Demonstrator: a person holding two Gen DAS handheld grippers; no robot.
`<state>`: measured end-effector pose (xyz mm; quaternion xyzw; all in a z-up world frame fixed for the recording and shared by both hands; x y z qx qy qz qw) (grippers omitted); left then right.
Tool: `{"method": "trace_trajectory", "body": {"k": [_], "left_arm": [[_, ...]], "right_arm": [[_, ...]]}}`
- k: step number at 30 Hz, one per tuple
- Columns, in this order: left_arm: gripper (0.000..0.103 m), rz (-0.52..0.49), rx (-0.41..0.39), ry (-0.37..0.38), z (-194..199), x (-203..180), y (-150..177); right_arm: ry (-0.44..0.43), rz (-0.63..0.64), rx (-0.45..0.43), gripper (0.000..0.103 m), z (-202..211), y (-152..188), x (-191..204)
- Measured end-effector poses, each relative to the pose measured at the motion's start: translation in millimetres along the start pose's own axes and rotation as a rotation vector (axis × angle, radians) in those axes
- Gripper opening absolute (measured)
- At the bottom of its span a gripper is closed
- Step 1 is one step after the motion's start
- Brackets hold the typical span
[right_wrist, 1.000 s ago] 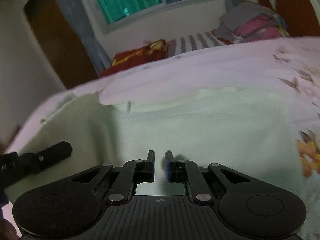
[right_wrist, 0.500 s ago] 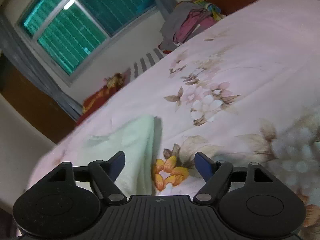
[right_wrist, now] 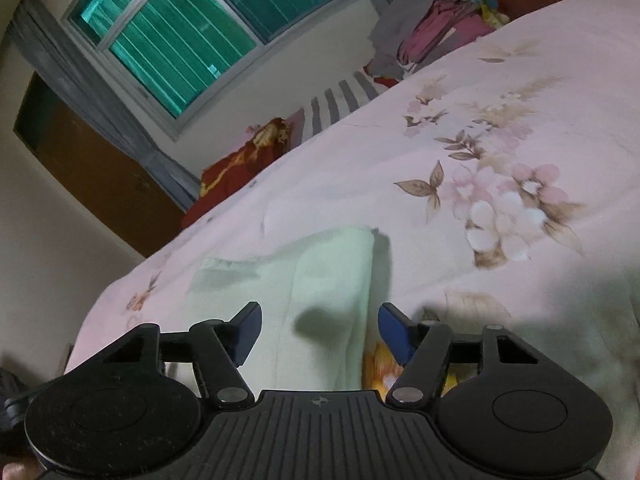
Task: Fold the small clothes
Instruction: 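Grasp the sweater end with the left gripper and fold it over, then open the left gripper to release the folded sweater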
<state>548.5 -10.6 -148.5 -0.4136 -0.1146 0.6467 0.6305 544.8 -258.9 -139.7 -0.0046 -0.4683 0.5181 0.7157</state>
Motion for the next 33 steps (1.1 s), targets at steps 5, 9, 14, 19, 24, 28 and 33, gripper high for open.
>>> {"method": "trace_trajectory", "body": {"k": [5,9,14,19,24,28,33], "left_arm": [[0.038,-0.008,-0.037,-0.052,-12.9,9.8,11.5],[0.037,0.094,-0.095,-0.044,-2.4,12.1,30.7],[0.055,0.144,0.031,-0.107,-32.3,11.8,17.5],[0.050,0.102,0.024,-0.061,-20.7,13.5,9.3],[0.048,0.072,-0.066,-0.011,1.7,32.2,-2.5],[0.040,0.046,-0.023,0.007,-21.3,37.5,-10.3],[0.026,0.010,-0.018,0.045,-29.9,24.9,-16.5]], "right_arm": [[0.037,0.039,0.071,0.018,-32.1,-5.5,3.3],[-0.008,0.269,-0.006,0.009,-21.6,-7.6,43.1],[0.154,0.396,-0.003,0.009,-43.8,-11.8,34.6],[0.182,0.220,-0.004,0.016,-47.8,-15.5,-1.4],[0.068,0.182,-0.050,0.072,-4.8,-12.8,17.5],[0.083,0.190,0.059,0.062,-21.2,3.4,20.2],[0.112,0.322,0.054,0.005,-28.8,11.8,31.3]]}}
Point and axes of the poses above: each gripper's, at about its wrist camera, not at the fingertips, and z roughly against the way its jaws point, x to its left, y to its underside, the point moved 7 cm from there along -z, roughly the way its jaws point, and after that the axes turned 7 degrees about -z, right-handed, at the moved point
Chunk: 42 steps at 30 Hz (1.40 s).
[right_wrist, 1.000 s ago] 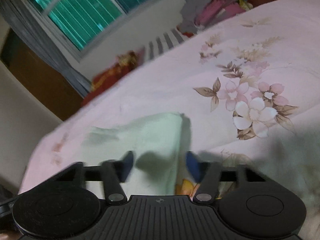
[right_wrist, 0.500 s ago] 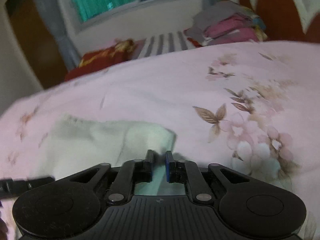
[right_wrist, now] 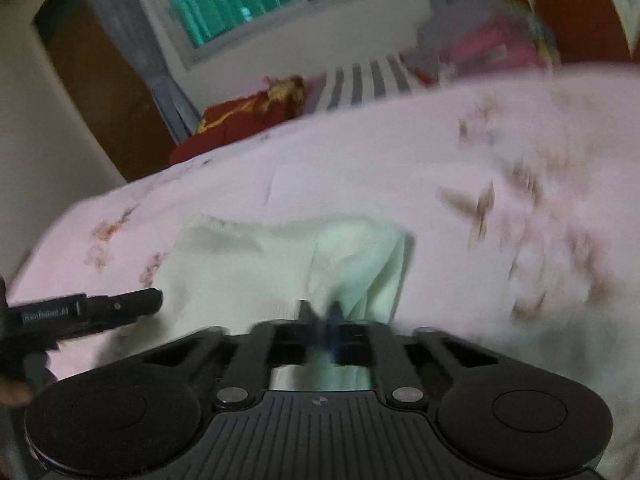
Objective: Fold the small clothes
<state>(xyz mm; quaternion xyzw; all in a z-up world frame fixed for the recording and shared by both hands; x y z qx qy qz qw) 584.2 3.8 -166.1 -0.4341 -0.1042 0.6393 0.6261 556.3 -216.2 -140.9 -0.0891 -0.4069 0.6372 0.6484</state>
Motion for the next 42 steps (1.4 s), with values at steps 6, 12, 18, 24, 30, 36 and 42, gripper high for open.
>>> {"method": "trace_trajectory", "body": {"k": [6,12,18,24,30,36,42], "left_arm": [[0.027,-0.102,0.035,-0.103,-17.6,-12.5,0.3],[0.029,-0.118,-0.037,-0.029,17.8,-21.4,-23.3],[0.030,-0.245,0.093,0.005,-35.7,-43.4,-22.8],[0.030,-0.288,0.057,0.064,-4.6,-50.6,-10.4],[0.031,-0.383,0.012,0.065,43.2,-59.9,39.9],[0.026,-0.542,0.022,-0.099,46.9,-78.3,63.7],[0.030,-0.442,-0.015,-0.059,96.8,-74.7,77.5]], "right_arm": [[0.083,0.026,0.025,0.005,-20.0,-1.4,-14.8],[0.092,0.003,-0.013,0.018,-5.1,-6.2,-16.9],[0.047,0.019,-0.091,0.059,-3.2,-28.5,8.2],[0.127,0.022,0.057,0.032,-39.4,-17.3,-2.5],[-0.015,0.193,-0.005,0.032,22.6,11.4,38.6],[0.100,0.264,0.059,0.055,6.9,47.3,17.1],[0.024,0.242,0.025,0.047,59.7,50.5,43.3]]}}
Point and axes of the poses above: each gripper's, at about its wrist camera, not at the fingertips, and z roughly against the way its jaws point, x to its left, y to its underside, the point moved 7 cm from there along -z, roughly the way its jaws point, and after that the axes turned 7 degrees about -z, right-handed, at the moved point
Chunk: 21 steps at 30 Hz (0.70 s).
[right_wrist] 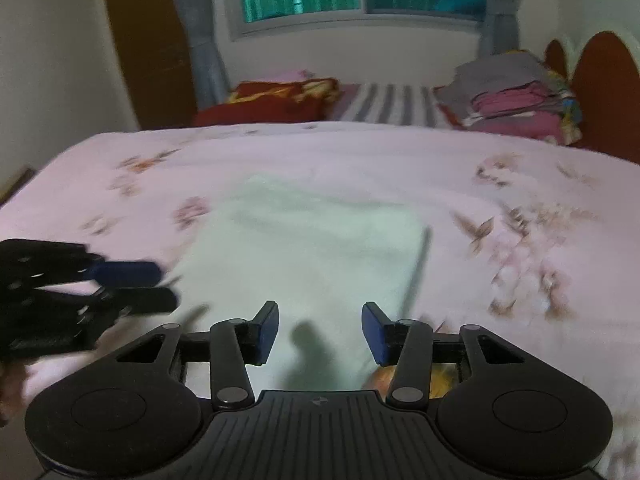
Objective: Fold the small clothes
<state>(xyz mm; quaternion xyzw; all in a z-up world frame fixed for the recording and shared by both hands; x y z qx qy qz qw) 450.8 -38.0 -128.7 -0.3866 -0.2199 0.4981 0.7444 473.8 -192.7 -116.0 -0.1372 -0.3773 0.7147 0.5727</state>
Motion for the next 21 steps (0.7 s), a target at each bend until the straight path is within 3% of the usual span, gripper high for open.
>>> {"method": "trace_trajectory", "body": {"k": [2,5,6,8,10,14,18,19,21], "left_arm": [[0.030,0.041,0.015,0.017,5.6,2.5,10.3],[0.033,-0.001,0.154,-0.021,-5.2,-3.4,43.4],[0.033,0.001,0.174,-0.030,-5.9,-2.6,54.9],[0.034,0.083,0.155,-0.009,1.6,4.4,65.0],[0.034,0.099,0.155,-0.013,8.6,5.9,67.1],[0.032,0.084,0.152,-0.037,18.2,0.9,65.1],[0.048,0.092,0.056,-0.066,33.1,-9.0,46.0],[0.048,0.079,0.028,-0.064,33.1,-14.0,40.1],[0.044,0.043,0.044,-0.044,22.5,-25.5,36.6]], "right_arm": [[-0.024,0.005,0.010,0.047,16.0,16.7,9.2],[-0.076,0.012,0.061,0.047,23.9,43.9,25.6],[-0.037,0.057,0.097,0.047,18.4,57.3,29.2],[0.078,0.111,0.153,0.046,1.6,80.0,16.7],[0.048,0.017,0.157,0.046,6.0,79.5,4.0],[0.079,0.052,0.155,0.046,19.9,79.9,6.9],[0.049,0.037,0.075,0.045,41.1,72.7,21.4],[0.033,0.040,0.043,0.045,45.9,69.1,28.5],[-0.006,0.057,-0.014,0.045,49.4,63.5,46.2]]}}
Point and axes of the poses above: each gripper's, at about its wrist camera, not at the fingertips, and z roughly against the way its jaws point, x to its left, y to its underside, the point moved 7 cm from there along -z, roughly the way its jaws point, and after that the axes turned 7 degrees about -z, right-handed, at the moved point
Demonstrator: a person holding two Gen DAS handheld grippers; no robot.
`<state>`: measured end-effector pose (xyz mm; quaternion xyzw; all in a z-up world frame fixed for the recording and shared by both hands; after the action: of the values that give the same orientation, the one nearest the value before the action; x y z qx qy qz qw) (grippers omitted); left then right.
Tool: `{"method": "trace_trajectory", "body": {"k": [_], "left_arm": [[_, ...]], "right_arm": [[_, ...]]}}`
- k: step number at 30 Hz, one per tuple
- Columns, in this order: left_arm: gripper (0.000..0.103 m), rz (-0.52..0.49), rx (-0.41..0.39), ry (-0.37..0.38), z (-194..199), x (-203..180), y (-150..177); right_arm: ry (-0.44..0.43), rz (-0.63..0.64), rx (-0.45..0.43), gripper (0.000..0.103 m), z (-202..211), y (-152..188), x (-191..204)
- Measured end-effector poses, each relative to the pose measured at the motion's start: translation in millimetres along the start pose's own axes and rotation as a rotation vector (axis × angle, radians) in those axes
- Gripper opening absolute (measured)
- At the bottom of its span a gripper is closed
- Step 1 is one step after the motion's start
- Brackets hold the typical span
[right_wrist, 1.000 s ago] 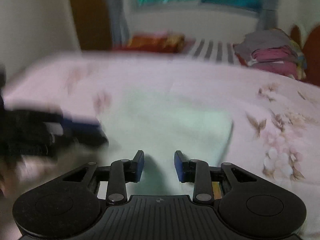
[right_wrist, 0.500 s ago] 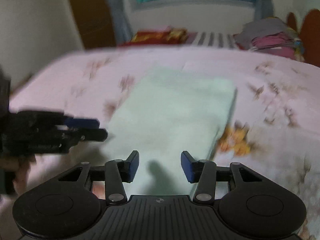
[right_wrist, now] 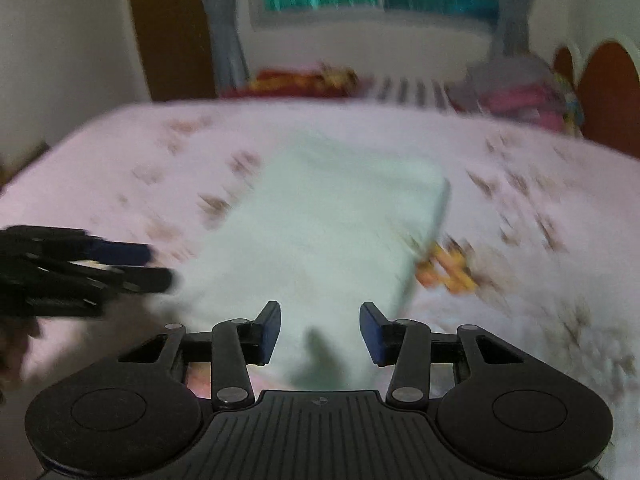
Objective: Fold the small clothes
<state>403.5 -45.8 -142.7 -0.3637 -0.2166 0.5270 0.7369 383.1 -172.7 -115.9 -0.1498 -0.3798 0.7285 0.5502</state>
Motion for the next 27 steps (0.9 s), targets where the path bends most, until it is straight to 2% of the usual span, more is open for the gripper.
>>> {"method": "trace_trajectory", "body": {"k": [1,2,4,6,7,11,12,13,15,16,18,20,22,24,25,26,27], "left_arm": [[0.042,-0.014,0.029,0.013,-7.4,-6.2,1.4],[0.042,-0.032,0.061,0.028,-14.5,-12.7,5.2],[0.045,-0.097,0.149,0.014,-30.1,-23.2,18.9],[0.045,-0.126,0.128,-0.010,-28.5,-27.0,22.3],[0.046,-0.117,0.126,-0.009,-27.0,-26.1,23.6],[0.046,-0.132,0.124,0.004,-18.9,-22.3,26.3],[0.053,-0.122,0.117,0.018,-14.4,-21.0,22.6],[0.074,-0.103,0.090,0.018,-8.2,-17.3,16.3],[0.096,-0.059,0.005,-0.020,1.8,-4.0,0.1],[0.088,-0.043,-0.017,-0.017,-0.6,1.5,-7.9],[0.076,-0.005,-0.010,-0.031,-18.4,16.2,-28.5],[0.077,0.044,-0.006,-0.037,-37.9,28.6,-44.7],[0.080,0.117,0.042,-0.030,-62.1,41.1,-54.3],[0.081,0.163,0.072,-0.027,-81.8,49.0,-56.2],[0.079,0.176,0.099,-0.038,-89.3,50.7,-52.7],[0.079,0.183,0.131,-0.039,-96.4,52.0,-48.4],[0.081,0.185,0.162,-0.047,-102.7,53.7,-43.0]], "right_arm": [[-0.008,0.018,-0.004,0.041,-2.9,0.5,8.5],[-0.008,0.035,0.012,0.031,-7.5,2.9,13.1],[0.012,0.071,0.088,0.021,-23.3,15.4,18.0],[0.049,0.106,0.148,0.020,-34.2,32.0,13.0],[0.042,0.116,0.129,0.020,-31.3,34.7,10.8],[0.046,0.113,0.144,0.020,-25.1,37.9,0.4],[0.041,0.114,0.146,0.020,-24.5,37.9,-1.1],[0.037,0.112,0.150,0.021,-23.8,36.9,-2.5],[0.057,0.073,0.094,0.021,-11.6,24.5,-8.6],[0.063,0.048,0.036,0.021,-3.4,14.2,-12.9],[0.079,-0.020,-0.052,0.021,0.4,-11.6,-24.7],[0.067,-0.065,-0.075,0.021,-12.4,-35.6,-32.5],[0.073,-0.075,-0.045,0.021,-34.2,-50.8,-38.5],[0.071,-0.103,-0.023,0.025,-53.3,-60.0,-46.1],[0.062,-0.106,-0.032,0.047,-58.5,-61.8,-48.8],[0.066,-0.092,-0.032,0.063,-64.7,-60.4,-51.9],[0.083,-0.071,-0.017,0.064,-71.6,-56.8,-55.2]]}}
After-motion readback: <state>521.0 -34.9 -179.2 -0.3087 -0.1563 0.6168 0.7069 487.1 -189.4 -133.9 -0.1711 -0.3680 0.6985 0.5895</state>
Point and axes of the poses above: each gripper's, at about its wrist camera, not at the fingertips, and z roughly against the way its jaws point, x to its left, y to its underside, the point moved 7 cm from there along -z, roughly the way its jaws point, and after that the axes turned 7 degrees about -z, right-handed, at the moved point
